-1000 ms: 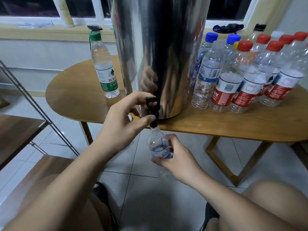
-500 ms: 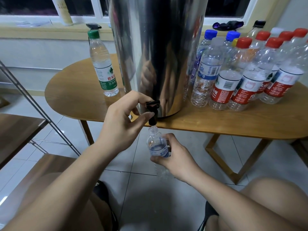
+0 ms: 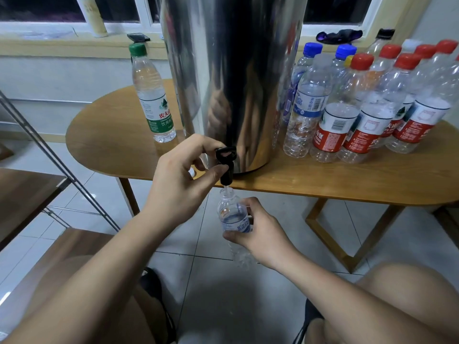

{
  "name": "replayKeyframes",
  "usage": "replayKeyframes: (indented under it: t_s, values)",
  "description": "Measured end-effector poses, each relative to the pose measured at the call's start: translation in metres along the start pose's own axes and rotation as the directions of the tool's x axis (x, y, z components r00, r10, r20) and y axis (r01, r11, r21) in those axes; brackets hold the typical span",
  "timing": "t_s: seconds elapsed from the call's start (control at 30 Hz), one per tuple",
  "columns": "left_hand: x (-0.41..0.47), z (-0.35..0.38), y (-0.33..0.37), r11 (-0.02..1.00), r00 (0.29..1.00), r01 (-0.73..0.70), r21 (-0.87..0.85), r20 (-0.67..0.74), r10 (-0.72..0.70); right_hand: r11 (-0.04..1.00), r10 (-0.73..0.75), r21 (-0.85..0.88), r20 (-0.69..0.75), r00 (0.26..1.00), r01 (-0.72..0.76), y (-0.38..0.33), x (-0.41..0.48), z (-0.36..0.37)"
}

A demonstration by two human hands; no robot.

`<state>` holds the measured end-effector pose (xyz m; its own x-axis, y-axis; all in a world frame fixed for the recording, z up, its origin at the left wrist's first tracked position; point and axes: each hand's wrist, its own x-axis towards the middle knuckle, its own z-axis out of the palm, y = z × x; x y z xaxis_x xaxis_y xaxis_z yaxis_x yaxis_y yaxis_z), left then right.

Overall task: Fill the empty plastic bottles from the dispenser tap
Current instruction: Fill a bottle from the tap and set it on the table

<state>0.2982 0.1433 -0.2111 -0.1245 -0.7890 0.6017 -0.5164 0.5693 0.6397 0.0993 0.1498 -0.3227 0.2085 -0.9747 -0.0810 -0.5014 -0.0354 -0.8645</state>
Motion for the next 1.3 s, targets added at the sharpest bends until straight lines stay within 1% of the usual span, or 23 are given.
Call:
replayKeyframes:
  t_s: [0.67, 1.3]
  values:
    - [-0.002, 0.000, 0.003, 1.000, 1.000, -0.002, 0.004, -0.003, 0.002, 1.000, -0.023, -0.001, -0.020, 1.000, 0.023, 0.005, 0.003, 0.003]
    - [-0.002, 0.001, 0.003, 1.000, 1.000, -0.006, -0.004, -0.008, 0.006, 0.996, -0.046, -0.081, -0.017, 0.999, 0.044, 0.007, 0.009, 0.010]
